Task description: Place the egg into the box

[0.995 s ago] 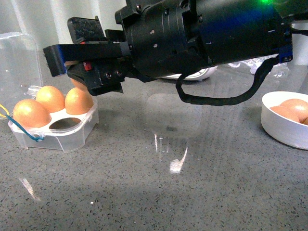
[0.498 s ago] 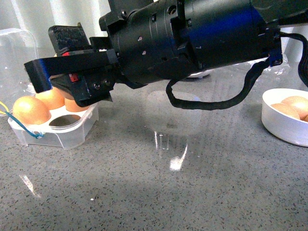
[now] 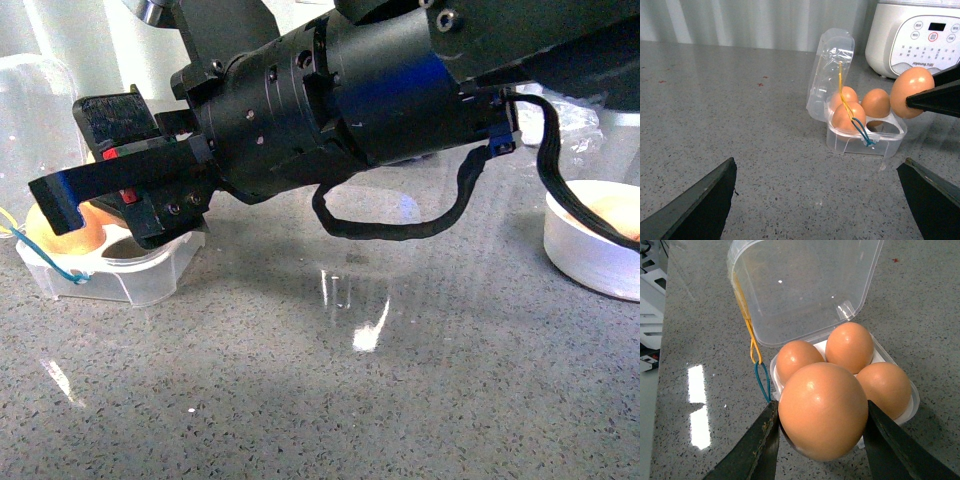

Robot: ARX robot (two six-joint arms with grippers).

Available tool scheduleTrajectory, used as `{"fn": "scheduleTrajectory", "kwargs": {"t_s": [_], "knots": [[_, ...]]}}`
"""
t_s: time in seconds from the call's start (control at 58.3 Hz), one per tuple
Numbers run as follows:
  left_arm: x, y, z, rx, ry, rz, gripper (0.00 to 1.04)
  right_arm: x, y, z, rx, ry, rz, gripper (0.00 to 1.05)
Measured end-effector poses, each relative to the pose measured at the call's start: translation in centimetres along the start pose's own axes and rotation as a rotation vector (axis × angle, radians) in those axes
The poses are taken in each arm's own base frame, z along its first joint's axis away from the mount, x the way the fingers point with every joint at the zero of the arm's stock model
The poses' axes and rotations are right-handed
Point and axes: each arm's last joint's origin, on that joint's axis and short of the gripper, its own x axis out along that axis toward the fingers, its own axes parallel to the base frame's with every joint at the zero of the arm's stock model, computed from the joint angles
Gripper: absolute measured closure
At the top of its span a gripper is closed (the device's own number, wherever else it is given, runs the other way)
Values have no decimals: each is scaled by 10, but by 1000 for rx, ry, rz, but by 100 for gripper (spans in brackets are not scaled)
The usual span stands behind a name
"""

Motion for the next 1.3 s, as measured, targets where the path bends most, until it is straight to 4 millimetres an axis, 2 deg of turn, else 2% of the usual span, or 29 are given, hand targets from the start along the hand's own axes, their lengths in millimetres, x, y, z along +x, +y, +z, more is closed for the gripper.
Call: {"fn": "scheduleTrajectory", "kwargs": {"t_s": [0.669, 0.772, 0.875, 1.081, 1.15, 1.304], "knots": [[0, 0, 0, 0, 0, 0, 7, 8, -1, -6, -30, 42, -9, 63], [0, 0, 0, 0, 0, 0, 7, 8, -1, -6, -31, 43, -8, 52], [0, 0, 0, 0, 0, 0, 7, 8, -1, -6, -33, 43, -8, 49], [0, 0, 0, 0, 0, 0, 7, 8, -1, -6, -32, 42, -9, 21], [0, 0, 0, 0, 0, 0, 7, 8, -2, -6, -32, 41, -14, 7], [0, 0, 0, 0, 0, 0, 7, -1, -4, 3, -38, 11, -32, 7]]}}
